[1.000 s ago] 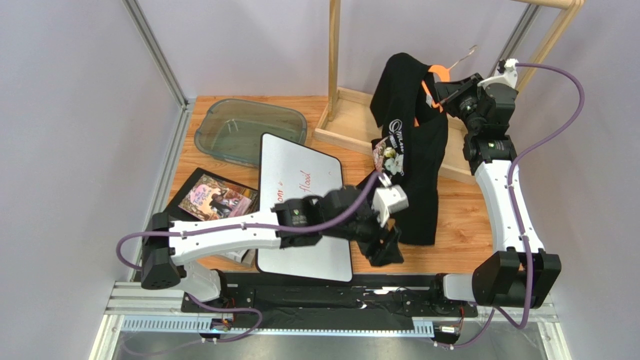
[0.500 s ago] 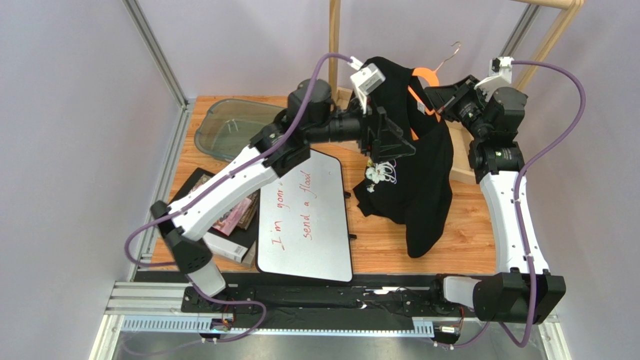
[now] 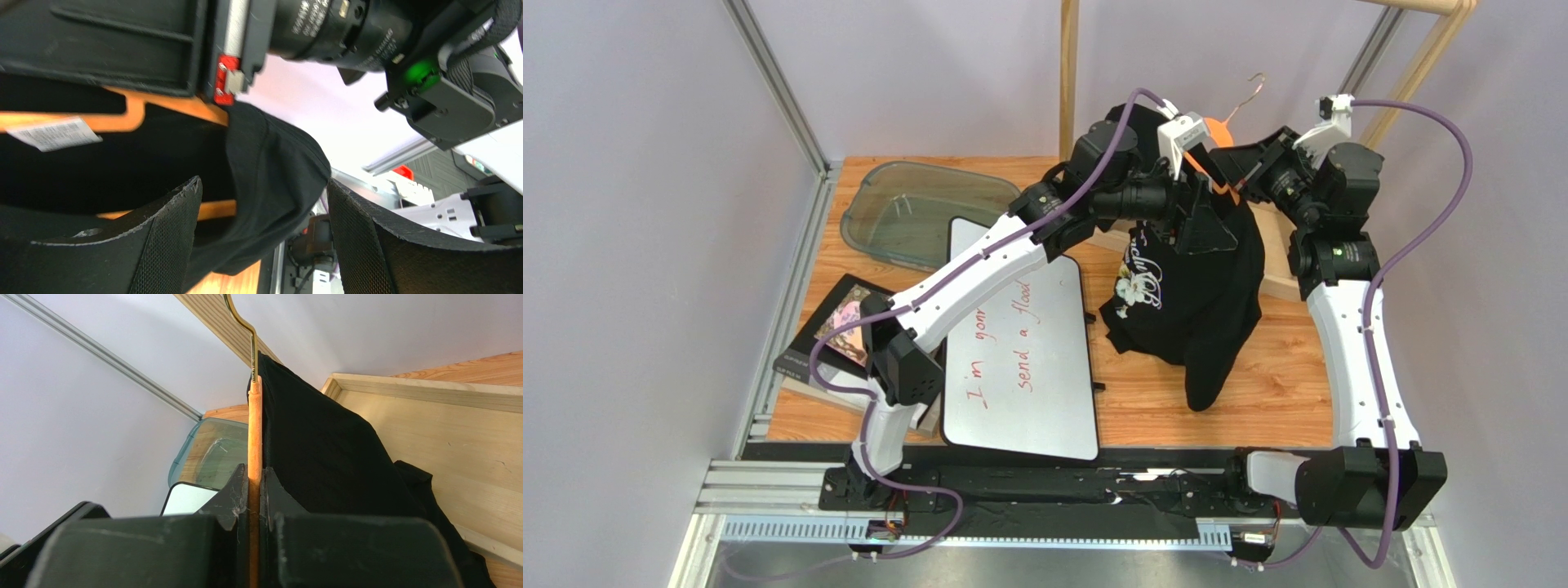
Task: Remove the t-shirt from the hanger
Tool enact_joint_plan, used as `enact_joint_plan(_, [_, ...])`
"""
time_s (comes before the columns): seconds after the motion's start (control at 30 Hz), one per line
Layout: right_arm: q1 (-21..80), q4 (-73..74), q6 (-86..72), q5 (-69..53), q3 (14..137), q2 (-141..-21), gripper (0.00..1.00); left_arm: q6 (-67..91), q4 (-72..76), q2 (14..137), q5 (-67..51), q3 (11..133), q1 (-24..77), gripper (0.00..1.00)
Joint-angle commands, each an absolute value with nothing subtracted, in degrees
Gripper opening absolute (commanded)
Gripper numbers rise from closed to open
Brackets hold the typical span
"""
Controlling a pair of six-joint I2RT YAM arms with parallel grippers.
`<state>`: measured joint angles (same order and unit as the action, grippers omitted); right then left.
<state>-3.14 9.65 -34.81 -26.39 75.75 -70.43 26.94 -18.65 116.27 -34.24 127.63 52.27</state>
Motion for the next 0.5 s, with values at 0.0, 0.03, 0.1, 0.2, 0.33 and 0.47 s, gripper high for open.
enact_joint_plan(0.0, [-3.2, 6.0, -35.1, -27.9, 78.1, -67.3, 0.00, 28.2, -17.2, 117.9, -35.5, 132.1, 51.8, 0.78])
enact_joint_plan(0.03, [-3.2, 6.0, -35.1, -28.1, 78.2, -67.3, 0.00, 28.3, -17.0, 118.0, -35.7, 132.2, 51.8, 0.77])
enact_joint_plan(0.1, [-3.2, 5.9, -35.2, -28.2, 78.3, -67.4, 0.00, 28.5, -16.5, 118.2, -35.5, 132.0, 51.8, 0.74])
enact_joint_plan(0.2, [-3.2, 5.8, -35.3, -27.7, 78.2, -67.6, 0.00, 29.7, -15.6, 118.6, -36.9, 132.2, 51.8, 0.66])
enact_joint_plan(0.33, [-3.0, 5.7, -36.2, -27.4, 78.4, -68.3, 0.00, 30.1, -15.5, 119.4, -38.7, 132.3, 51.8, 0.54])
enact_joint_plan(0.47, [-1.7, 6.1, -35.7, -25.3, 78.9, -68.5, 0.00, 31.9, -15.0, 120.4, -41.2, 133.2, 51.9, 0.33])
